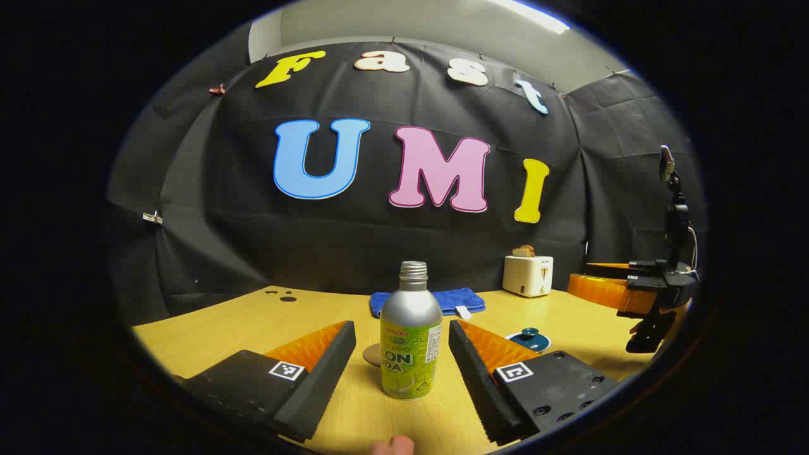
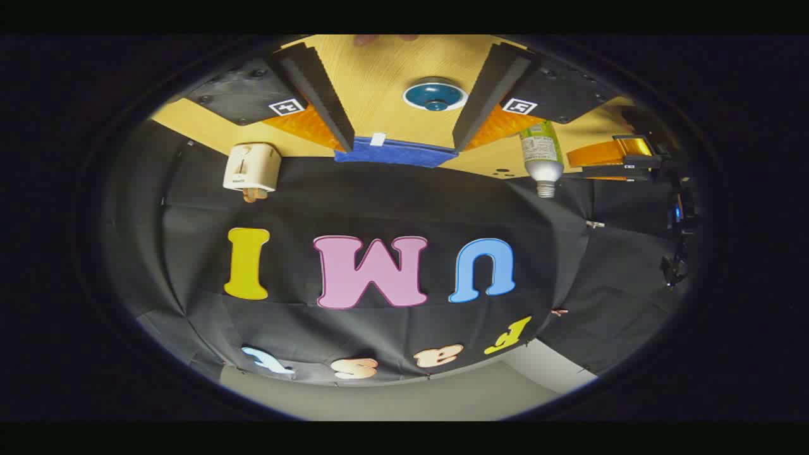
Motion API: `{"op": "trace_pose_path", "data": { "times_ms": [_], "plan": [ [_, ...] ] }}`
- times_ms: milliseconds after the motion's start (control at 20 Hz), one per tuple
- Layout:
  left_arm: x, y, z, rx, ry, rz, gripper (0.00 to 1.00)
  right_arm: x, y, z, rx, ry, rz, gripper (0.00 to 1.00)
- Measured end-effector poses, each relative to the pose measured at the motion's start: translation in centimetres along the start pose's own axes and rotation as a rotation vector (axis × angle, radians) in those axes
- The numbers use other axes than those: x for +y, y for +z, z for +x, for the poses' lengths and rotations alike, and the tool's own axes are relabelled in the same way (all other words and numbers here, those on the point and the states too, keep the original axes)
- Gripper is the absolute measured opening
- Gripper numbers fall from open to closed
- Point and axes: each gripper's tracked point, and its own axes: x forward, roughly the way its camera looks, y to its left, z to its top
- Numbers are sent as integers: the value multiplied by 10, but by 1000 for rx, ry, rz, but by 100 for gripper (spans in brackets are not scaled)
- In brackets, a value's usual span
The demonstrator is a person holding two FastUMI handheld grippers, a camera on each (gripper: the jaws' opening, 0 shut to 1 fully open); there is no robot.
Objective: Open the teacup lid with one hand, grasp the water bottle and pour water into the teacup with the other hand; after pouring, place the water bottle on the coaster and then close the teacup lid.
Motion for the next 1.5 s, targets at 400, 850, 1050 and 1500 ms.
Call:
{"op": "trace_pose_path", "data": {
  "times_ms": [400, 850, 1050, 1500],
  "plan": [
    [2, -1, 4, 0, 15, -4, 95, 0, -3, 0, 6, 5, -19, 97],
    [1, -2, 7, -1, 19, 4, 95, 3, -5, 1, 15, 8, -17, 98],
    [0, -7, 10, 11, 14, 8, 95, 8, -18, 8, 64, 57, -22, 98],
    [6, -15, 13, 27, 16, 3, 95, 31, -83, 34, 292, 131, -58, 88]
  ]
}}
